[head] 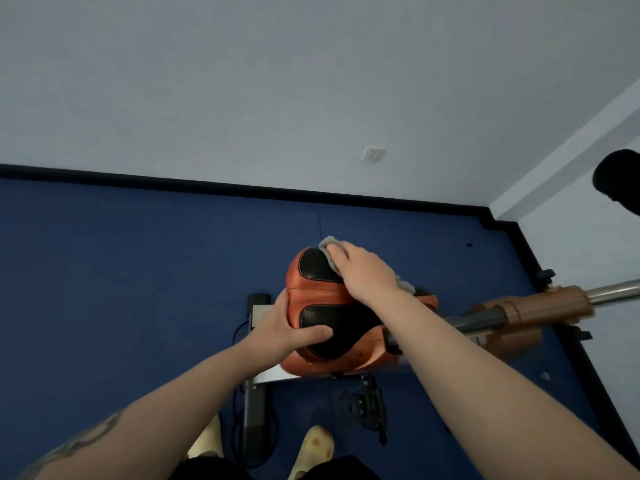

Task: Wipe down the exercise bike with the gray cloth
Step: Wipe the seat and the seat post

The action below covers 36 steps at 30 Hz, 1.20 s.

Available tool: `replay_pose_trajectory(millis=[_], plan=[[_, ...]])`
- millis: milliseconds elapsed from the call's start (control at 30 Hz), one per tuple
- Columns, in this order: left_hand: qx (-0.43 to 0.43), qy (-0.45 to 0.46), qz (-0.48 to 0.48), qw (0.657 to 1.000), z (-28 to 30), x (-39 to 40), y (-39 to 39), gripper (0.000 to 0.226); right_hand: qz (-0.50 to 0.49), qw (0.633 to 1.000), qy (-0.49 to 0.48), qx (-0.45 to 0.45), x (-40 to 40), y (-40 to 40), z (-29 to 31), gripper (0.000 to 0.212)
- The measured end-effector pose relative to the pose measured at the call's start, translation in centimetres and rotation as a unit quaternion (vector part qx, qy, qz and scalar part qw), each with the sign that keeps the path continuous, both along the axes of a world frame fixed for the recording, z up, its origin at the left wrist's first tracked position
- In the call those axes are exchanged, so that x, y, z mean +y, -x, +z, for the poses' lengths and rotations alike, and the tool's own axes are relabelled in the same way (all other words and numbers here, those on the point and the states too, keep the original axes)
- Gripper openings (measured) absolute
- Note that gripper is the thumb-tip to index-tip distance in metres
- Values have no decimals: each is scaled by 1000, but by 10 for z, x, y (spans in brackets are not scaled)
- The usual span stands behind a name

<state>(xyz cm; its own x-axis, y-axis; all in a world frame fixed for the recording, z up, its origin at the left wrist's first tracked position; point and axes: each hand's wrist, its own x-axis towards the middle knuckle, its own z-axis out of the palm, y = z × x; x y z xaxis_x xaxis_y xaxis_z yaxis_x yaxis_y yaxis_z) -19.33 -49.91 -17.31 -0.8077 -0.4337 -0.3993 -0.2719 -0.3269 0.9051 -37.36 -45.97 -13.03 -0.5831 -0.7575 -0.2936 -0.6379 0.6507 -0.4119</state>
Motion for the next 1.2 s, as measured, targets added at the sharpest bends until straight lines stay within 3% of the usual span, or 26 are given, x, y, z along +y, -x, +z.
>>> replay_pose_trajectory(millis=[100,167,233,300,333,400,467,567,633,700,767,833,933,1000,1067,1133,1200], plan=[[-3,-10,14,1000,0,7,-4,89,125,988,63,66,-1,-22,-5,43],[-5,-16,25,1000,-1,15,-5,83,212,973,86,-5,5,-3,-3,44],[-2,-15,36,999,-1,21,-5,67,195,971,69,-122,1,25,1,41],[4,-19,58,998,0,27,-6,55,137,977,51,-155,-5,33,-3,39],[5,-21,65,998,0,28,-6,52,142,980,58,-126,-6,27,-5,38],[18,-25,89,996,0,33,-5,47,246,964,95,-36,-3,10,-11,39],[28,-27,108,993,0,37,-3,46,335,933,124,-41,-7,11,-9,38],[26,-22,129,991,0,41,-2,52,272,949,84,-136,-25,25,-1,30],[21,-8,146,989,-2,45,-2,61,223,966,67,-110,-26,19,-4,31],[10,12,173,985,-4,51,-3,71,273,956,106,-3,-11,5,-9,31],[2,31,203,979,-5,59,-2,71,362,920,143,44,2,3,-9,40],[-14,46,218,975,-7,64,0,62,413,902,125,29,-5,12,0,40],[-21,53,217,974,-6,62,0,48,358,931,55,-42,-30,9,7,37],[-22,48,202,978,-6,60,-2,45,341,940,23,12,-38,-4,6,44],[-25,44,188,981,-6,59,-3,43,446,886,67,106,-30,-16,1,39],[-26,45,179,982,-6,57,-4,45,516,845,91,109,-25,-16,3,37],[-32,46,176,983,-5,55,-3,50,489,868,70,60,-35,-9,8,33]])
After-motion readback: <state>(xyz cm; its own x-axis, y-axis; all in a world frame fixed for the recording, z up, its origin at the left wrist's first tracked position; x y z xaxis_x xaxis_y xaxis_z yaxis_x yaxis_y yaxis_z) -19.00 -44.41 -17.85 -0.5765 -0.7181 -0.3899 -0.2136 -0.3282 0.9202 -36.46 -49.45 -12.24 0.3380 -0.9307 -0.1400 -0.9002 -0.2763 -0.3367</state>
